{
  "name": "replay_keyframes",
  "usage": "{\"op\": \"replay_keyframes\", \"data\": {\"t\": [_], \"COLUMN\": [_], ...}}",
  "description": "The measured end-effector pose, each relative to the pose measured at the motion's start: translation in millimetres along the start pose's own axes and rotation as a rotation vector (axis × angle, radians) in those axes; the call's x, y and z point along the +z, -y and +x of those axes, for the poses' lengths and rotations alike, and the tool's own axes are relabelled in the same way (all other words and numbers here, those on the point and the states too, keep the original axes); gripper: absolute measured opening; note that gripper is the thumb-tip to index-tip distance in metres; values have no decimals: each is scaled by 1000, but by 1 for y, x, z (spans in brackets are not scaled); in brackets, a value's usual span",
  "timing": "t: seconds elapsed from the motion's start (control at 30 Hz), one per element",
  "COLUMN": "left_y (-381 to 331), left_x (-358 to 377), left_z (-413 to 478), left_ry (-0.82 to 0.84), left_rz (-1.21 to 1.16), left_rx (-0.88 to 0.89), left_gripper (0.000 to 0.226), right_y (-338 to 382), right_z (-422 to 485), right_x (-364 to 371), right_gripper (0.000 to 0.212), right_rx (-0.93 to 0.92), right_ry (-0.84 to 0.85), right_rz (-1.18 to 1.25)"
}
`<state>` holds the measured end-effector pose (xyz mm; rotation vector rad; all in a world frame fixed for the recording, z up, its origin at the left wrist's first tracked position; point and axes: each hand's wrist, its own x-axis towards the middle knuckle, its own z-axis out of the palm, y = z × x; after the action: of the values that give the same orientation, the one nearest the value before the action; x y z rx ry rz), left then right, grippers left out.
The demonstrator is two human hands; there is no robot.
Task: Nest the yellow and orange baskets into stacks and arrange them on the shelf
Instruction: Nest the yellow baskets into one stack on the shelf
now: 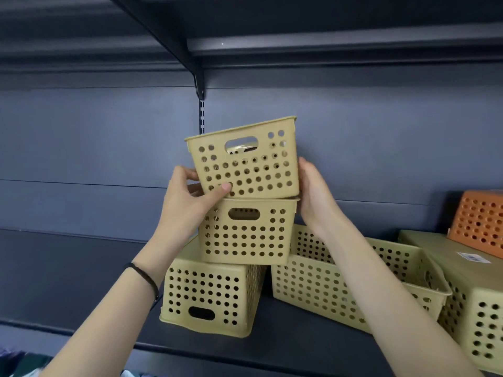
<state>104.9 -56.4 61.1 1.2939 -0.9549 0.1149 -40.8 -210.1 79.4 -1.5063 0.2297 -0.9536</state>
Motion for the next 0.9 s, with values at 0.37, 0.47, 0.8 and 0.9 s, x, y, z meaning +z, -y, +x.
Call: {"op": "replay_keyframes", "data": {"t": [0.37, 0.47, 0.8, 0.9], "left_y": [7, 6, 21, 31], "left_x": [-9, -4, -8, -11], "left_z": [-6, -12, -27, -32], "left_ry": [114, 105, 224, 279], "left_rz": [-211, -212, -157, -157], "left_rx": [-54, -61, -69, -100], "left_gripper": [84, 75, 91, 111], "right_y": [-10, -17, -31, -40], "right_z": [1, -5, -23, -43], "right_x": [9, 12, -1, -16], "right_gripper": [76, 62, 61, 54], "right_rx": [62, -36, 8, 32], "right_ry": [-15, -108, 23, 34], "right_rz": [-165, 76, -69, -265]}}
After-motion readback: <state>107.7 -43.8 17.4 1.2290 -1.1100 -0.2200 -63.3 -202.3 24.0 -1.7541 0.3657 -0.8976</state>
